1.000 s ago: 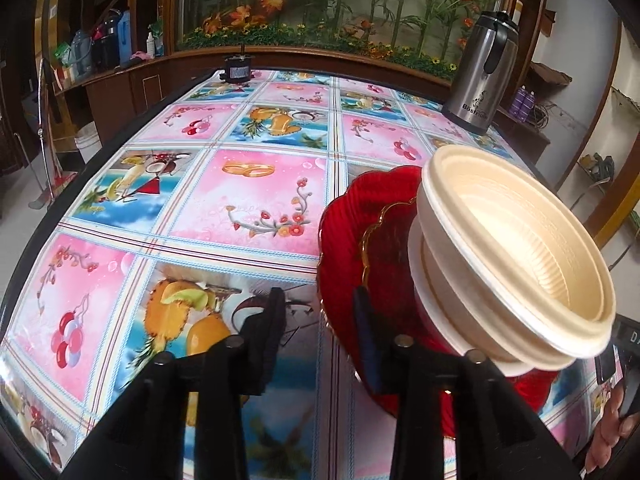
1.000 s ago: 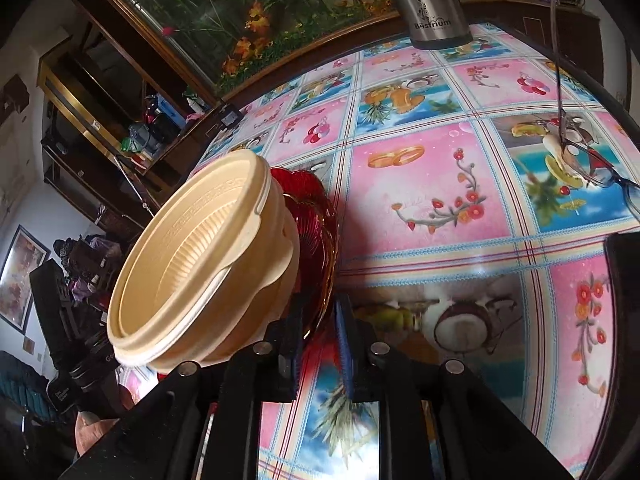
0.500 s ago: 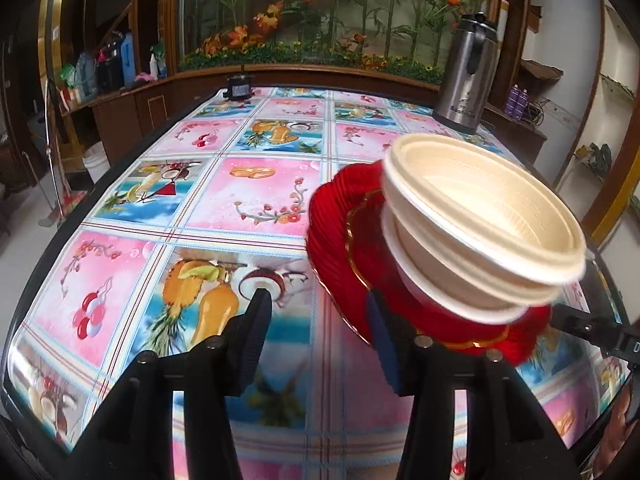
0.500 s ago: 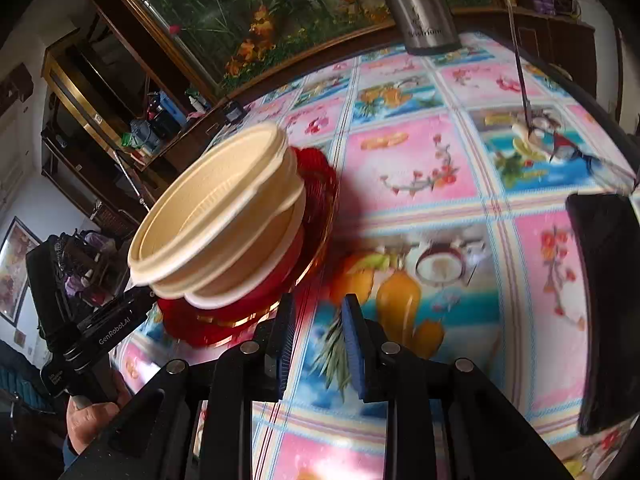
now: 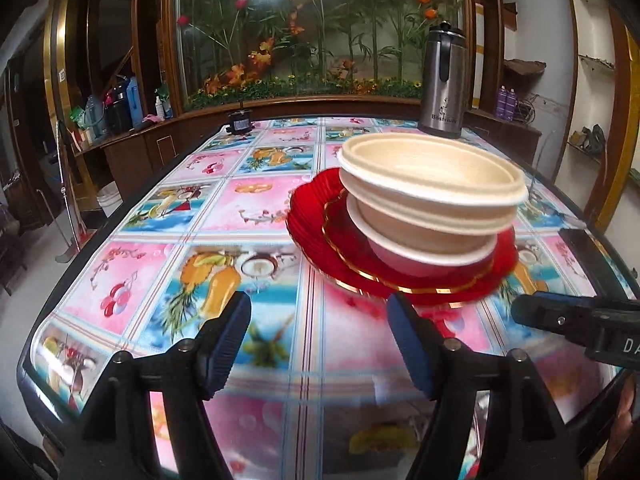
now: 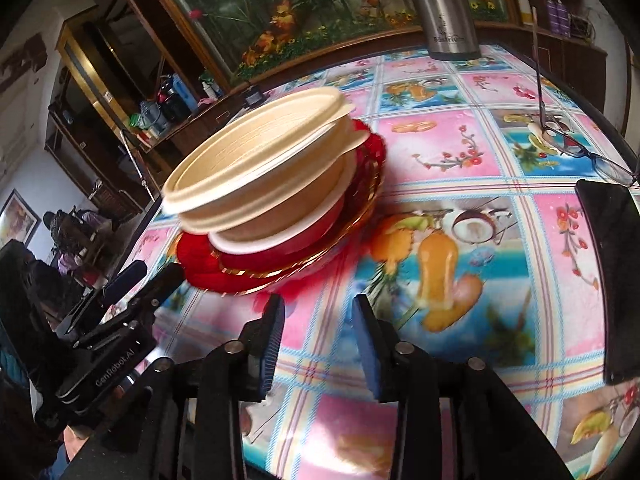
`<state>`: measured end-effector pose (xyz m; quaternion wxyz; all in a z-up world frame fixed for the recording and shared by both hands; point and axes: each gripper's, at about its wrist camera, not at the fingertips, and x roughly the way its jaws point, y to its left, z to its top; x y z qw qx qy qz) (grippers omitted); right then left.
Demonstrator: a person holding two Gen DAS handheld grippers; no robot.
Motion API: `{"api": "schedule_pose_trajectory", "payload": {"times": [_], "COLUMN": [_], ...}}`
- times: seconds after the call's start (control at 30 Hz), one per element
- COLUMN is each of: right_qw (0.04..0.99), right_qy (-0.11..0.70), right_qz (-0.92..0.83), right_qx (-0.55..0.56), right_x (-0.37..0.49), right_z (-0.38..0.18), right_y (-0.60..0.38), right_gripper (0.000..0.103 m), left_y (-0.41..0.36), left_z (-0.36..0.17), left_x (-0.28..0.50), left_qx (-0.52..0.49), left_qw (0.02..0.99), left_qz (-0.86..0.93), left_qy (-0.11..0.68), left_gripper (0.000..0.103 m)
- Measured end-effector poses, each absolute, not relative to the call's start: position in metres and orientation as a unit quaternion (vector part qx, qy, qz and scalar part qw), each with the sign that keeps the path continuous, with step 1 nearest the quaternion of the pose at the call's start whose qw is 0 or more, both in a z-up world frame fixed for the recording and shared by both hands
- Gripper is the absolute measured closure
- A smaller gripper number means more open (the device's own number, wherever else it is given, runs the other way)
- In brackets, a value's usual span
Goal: Organize plates and bowls
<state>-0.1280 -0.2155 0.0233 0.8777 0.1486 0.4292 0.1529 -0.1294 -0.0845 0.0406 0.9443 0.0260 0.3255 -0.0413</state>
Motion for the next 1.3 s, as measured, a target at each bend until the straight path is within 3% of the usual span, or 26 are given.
{"api": "schedule_pose_trajectory", "payload": {"times": [0.1, 0.17, 0.37, 0.8, 1.3], "right_qw": [0.882, 0.887, 0.900, 0.921, 0.932], "right_qy": [0.421, 0.414, 0.394, 0.368, 0.345], "right_qz": [0.155, 0.152, 0.140, 0.097, 0.094], "right_qx": [0.144, 0.138, 0.123, 0.079, 0.066], "right_x": [-0.136, -0.140, -0.146, -0.138, -0.126], "right_z": [0.027, 0.029, 0.035, 0.034, 0.032], "right_y": [-0.212, -0.211, -0.208, -0.205, -0.185], "right_gripper": [0.055, 0.047, 0.036, 0.017, 0.012], "left_y": [-0.088, -0.090, -0.096, -0.087, -0.078], "left_z": [0.039, 0.040, 0.050, 0.043, 0.036], "left_x": [-0.138, -0.144, -0.157, -0.137, -0.129], "left_qx": [0.031, 0.035, 0.064, 0.070, 0.069], "left_qw": [0.945, 0.947, 0.957, 0.957, 0.950], "left_qz": [-0.038, -0.034, -0.016, 0.016, 0.006], "left_qy": [0.324, 0.318, 0.284, 0.280, 0.305], "left_gripper": [0.029, 0.017, 0.000, 0.000, 0.000]}}
